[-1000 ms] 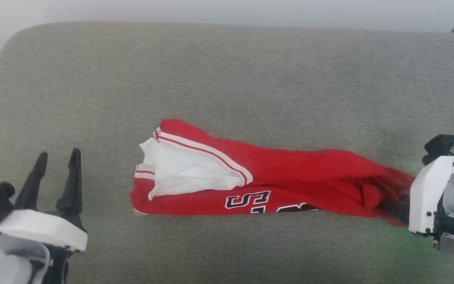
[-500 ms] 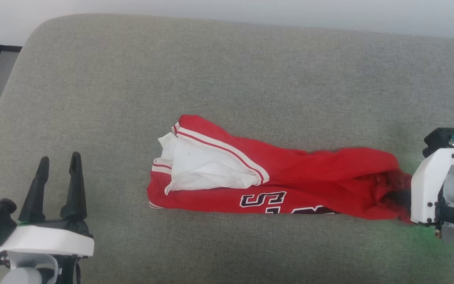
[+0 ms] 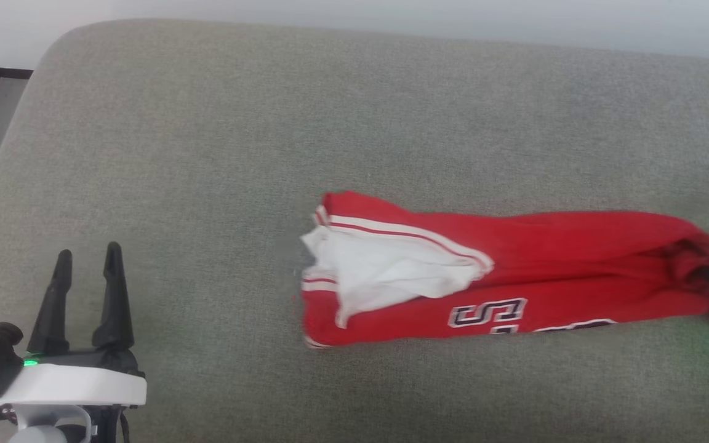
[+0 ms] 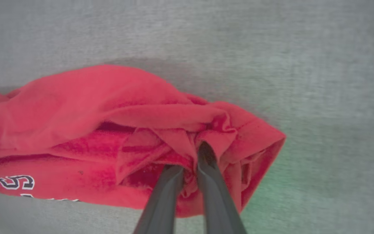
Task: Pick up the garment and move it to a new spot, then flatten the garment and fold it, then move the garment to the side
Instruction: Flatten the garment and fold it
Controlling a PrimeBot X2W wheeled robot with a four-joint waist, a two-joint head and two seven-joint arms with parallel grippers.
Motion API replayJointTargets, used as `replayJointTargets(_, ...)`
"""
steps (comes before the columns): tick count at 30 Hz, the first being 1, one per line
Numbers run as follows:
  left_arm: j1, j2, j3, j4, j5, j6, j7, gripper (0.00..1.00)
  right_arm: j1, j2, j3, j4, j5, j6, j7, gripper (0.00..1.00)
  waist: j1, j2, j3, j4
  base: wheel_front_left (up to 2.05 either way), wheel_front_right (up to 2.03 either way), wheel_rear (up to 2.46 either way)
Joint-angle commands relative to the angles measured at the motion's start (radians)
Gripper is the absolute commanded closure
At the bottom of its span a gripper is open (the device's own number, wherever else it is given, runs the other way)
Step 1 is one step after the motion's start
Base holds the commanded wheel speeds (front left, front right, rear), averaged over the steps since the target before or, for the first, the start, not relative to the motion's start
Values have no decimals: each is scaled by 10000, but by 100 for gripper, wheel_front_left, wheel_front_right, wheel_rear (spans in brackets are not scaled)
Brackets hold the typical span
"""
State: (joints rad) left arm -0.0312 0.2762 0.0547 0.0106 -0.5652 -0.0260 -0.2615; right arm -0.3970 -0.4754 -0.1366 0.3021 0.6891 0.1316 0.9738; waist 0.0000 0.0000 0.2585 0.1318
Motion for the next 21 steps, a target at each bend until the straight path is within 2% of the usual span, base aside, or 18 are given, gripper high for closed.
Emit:
replayJointTargets(1,-11,-96,100,48,140,-156,-42,0,-160,-178,-255,192,-190,-18,-98,100,0,0,27,-38,0,0,0)
replayJointTargets(7,-164,-305,306,107,429,-401,-43,0,-517,-346,-785,795,-496,-18,-229,100,0,0,112,-144,0,0,0)
replayJointTargets(11,-258,-470,424,166,587,-548,-43,0,-789,-224,-755,939,-464,-18,-201,100,0,0,131,-257,0,0,0)
replayJointTargets(16,-239,-611,647,201,699,-670,-43,0,-738,0,-368,298,83,-12,93,100,0,0,77,-440,0,0,0)
replayJointTargets(21,-208,-739,763,201,829,-757,-43,0,-454,374,203,-1036,893,-12,581,100,0,0,-10,-556,0,0,0)
